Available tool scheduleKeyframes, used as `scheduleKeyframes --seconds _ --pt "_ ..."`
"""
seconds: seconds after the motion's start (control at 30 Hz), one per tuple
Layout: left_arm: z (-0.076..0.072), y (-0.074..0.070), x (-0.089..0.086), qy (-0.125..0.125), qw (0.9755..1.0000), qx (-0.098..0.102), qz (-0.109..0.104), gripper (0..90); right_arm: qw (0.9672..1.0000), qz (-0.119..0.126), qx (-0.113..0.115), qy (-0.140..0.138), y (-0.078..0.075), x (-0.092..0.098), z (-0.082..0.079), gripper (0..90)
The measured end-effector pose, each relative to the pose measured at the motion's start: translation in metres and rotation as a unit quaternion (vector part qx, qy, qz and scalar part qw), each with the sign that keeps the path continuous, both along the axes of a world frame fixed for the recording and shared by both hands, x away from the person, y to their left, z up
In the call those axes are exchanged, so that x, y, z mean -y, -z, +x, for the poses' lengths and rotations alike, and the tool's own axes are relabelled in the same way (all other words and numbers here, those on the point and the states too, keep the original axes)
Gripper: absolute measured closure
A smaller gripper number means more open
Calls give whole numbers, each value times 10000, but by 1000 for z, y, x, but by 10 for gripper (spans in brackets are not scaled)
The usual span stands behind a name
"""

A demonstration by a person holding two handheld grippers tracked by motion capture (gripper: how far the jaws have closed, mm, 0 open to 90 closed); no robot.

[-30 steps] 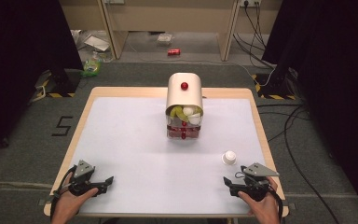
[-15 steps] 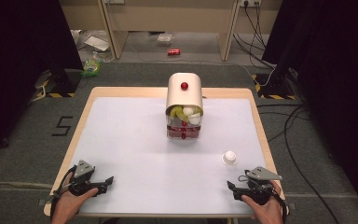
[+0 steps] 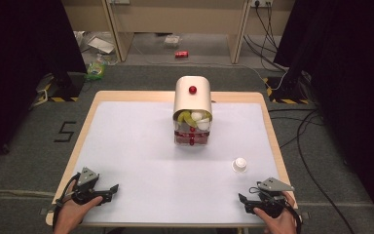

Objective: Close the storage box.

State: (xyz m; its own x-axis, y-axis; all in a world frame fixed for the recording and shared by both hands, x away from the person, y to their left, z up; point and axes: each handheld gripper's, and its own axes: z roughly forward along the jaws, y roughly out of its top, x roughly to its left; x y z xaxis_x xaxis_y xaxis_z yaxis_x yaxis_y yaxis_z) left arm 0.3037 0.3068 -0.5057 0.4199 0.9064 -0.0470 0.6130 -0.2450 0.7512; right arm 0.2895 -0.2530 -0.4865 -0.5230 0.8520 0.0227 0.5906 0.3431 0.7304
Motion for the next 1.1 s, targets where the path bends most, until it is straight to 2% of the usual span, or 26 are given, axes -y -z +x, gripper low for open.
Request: scheduleKeyframes --seconds 0.17,0.23,0.33,0.87,1.1 --pt "0 0 0 -1 10000 0 1 123 10000 -63 -63 11 3 -1 -3 169" --pt "0 0 0 -1 10000 1 1 123 9998 -182 -118 -10 5 -3 -4 169" --pt "0 0 0 0 10000 1 4 123 9997 -224 -82 -48 6 -3 -5 170" --pt "0 0 0 0 10000 0 4 123 9999 -108 91 2 11 -1 -11 159" --pt "0 0 0 -1 10000 0 3 123 9999 -99 94 0 11 -1 -11 159"
